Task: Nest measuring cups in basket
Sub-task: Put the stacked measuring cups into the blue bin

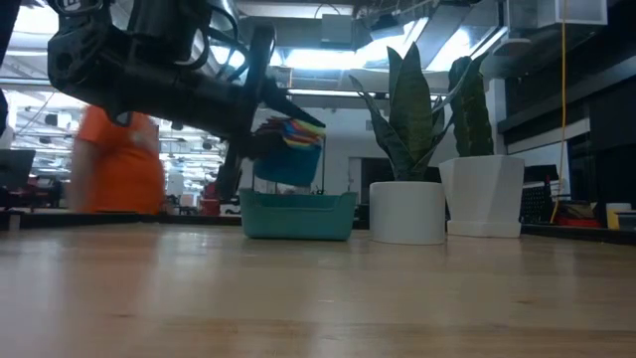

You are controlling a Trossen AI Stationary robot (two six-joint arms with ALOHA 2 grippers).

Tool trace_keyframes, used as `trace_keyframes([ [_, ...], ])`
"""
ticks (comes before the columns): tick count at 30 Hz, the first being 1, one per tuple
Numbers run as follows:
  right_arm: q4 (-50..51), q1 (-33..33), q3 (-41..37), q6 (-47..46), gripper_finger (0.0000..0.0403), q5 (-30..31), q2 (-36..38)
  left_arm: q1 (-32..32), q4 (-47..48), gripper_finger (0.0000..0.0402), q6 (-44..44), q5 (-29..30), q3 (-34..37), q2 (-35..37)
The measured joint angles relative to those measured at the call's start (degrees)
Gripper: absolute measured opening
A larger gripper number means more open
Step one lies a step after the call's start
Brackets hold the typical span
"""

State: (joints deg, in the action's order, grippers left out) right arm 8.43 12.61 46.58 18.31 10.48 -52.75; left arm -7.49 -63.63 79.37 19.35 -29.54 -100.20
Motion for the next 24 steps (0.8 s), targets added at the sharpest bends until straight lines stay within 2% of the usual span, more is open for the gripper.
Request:
trace_keyframes([
  [5, 0.0, 0.0, 0.0, 0.0, 0.0176, 0.0, 0.0, 0.0, 3.0, 0.0081, 2.7, 1.1, 0.0, 0.0],
  [12, 0.0, 0.0, 0.0, 0.0, 0.0176, 0.0, 0.0, -0.6, 2.1, 0.0081, 2.8, 3.0, 0.4, 0.0],
  [18, 0.0, 0.0, 0.0, 0.0, 0.0176, 0.0, 0.0, -0.8, -9.5, 0.008, 2.8, 2.9, 6.7, 0.1],
  [22, 0.0, 0.0, 0.0, 0.3, 0.0176, 0.0, 0.0, -0.6, -11.6, 0.0079, 4.3, 2.7, 9.7, 0.0],
  [24, 0.0, 0.0, 0.0, 0.3, 0.0176, 0.0, 0.0, -0.3, -11.9, 0.0079, 3.4, 0.3, 9.6, 0.0],
])
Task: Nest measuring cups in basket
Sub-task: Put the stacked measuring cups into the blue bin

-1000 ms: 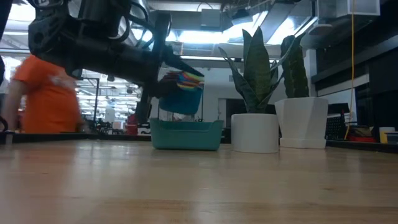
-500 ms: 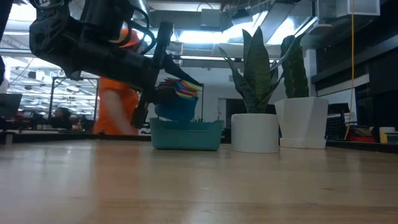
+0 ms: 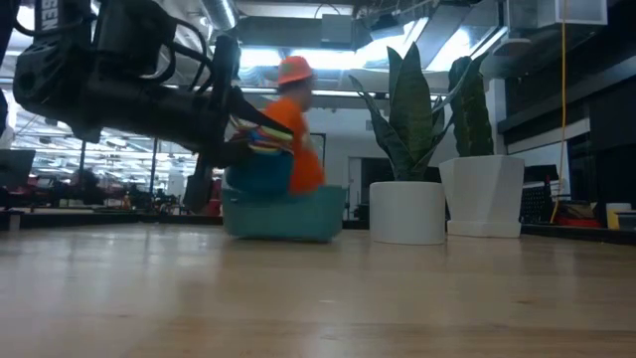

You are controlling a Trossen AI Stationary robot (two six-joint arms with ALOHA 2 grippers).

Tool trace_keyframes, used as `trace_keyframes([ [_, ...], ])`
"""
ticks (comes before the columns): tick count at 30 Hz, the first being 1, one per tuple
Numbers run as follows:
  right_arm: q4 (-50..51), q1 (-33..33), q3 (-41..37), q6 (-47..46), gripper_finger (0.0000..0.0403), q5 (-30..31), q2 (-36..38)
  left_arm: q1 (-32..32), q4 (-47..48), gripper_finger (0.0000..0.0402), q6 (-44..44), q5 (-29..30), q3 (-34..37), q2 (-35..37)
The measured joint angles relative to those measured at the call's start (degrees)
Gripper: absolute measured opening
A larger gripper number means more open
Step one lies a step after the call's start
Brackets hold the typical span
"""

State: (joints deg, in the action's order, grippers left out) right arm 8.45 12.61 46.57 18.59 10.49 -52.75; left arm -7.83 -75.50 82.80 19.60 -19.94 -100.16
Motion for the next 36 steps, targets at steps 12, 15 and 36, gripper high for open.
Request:
trace_keyframes([
  [12, 0.0, 0.0, 0.0, -0.2, 0.0176, 0.0, 0.0, 1.8, 0.1, 0.0079, -1.8, -4.4, -0.9, 0.0],
  [15, 0.0, 0.0, 0.0, -0.3, 0.0176, 0.0, 0.0, 1.6, 0.9, 0.0079, -1.8, -6.4, -0.9, 0.0],
  [36, 0.0, 0.0, 0.0, -0.3, 0.0176, 0.0, 0.0, 1.4, 10.0, 0.0108, 1.1, -7.3, -0.9, 0.0],
])
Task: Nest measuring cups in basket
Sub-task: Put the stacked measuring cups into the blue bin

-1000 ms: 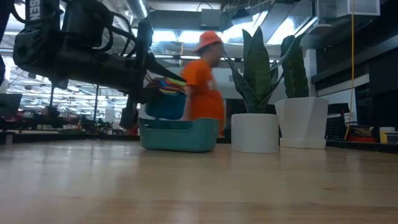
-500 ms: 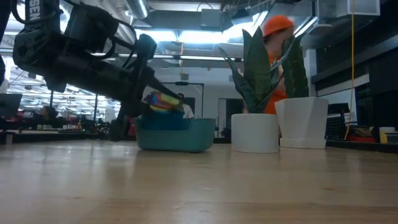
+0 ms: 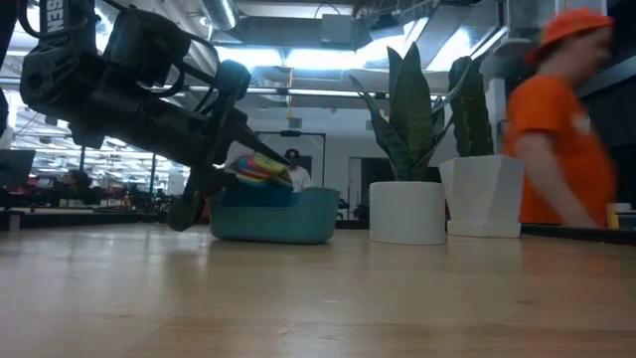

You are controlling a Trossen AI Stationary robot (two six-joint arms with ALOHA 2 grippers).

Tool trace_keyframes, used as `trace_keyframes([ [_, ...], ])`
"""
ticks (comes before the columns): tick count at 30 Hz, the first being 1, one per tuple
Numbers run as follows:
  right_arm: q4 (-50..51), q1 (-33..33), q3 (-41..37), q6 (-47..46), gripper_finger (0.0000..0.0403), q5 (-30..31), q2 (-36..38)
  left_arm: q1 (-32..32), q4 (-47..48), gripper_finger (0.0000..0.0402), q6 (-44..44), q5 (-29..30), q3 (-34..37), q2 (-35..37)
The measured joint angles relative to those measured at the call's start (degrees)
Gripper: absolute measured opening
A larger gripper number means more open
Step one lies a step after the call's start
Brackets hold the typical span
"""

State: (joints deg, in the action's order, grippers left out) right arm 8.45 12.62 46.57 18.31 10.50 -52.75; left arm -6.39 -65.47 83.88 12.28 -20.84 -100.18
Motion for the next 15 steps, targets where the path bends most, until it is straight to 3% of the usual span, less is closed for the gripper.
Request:
trace_keyframes([
  [9, 0.0, 0.0, 0.0, 0.0, 0.0176, 0.0, 0.0, 0.0, 0.5, 0.0156, 0.1, 0.0, 0.0, 0.0],
  [15, 0.0, 0.0, 0.0, 0.0, 0.0176, 0.0, 0.0, 0.0, 0.5, 0.0166, 0.0, 0.0, 0.0, 0.0],
])
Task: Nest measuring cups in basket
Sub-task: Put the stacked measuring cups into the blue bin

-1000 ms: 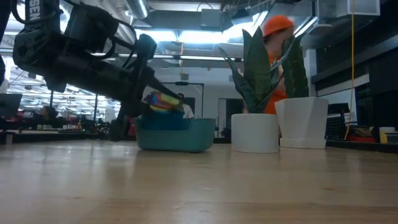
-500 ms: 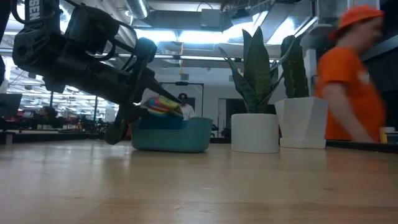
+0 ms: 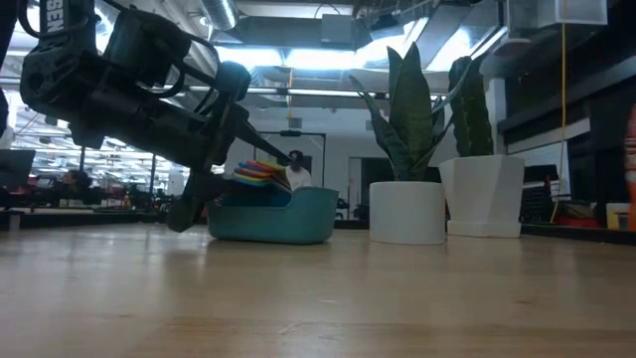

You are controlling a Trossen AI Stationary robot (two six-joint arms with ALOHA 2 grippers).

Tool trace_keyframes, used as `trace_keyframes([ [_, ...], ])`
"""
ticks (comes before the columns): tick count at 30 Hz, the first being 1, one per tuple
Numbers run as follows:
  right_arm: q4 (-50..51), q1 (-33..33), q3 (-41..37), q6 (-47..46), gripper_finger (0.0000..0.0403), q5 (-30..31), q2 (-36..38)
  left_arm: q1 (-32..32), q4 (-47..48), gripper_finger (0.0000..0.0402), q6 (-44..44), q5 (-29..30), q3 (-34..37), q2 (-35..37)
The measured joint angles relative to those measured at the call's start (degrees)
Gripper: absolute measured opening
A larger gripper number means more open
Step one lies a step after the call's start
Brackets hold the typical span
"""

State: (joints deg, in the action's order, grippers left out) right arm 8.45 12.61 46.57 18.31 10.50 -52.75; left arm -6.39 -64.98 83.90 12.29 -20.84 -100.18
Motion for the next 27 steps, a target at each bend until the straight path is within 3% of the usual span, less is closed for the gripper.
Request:
trace_keyframes([
  [27, 0.0, 0.0, 0.0, 0.2, 0.0176, 0.0, 0.0, 0.0, 0.0, 0.0167, -0.4, -0.4, 0.0, 0.0],
])
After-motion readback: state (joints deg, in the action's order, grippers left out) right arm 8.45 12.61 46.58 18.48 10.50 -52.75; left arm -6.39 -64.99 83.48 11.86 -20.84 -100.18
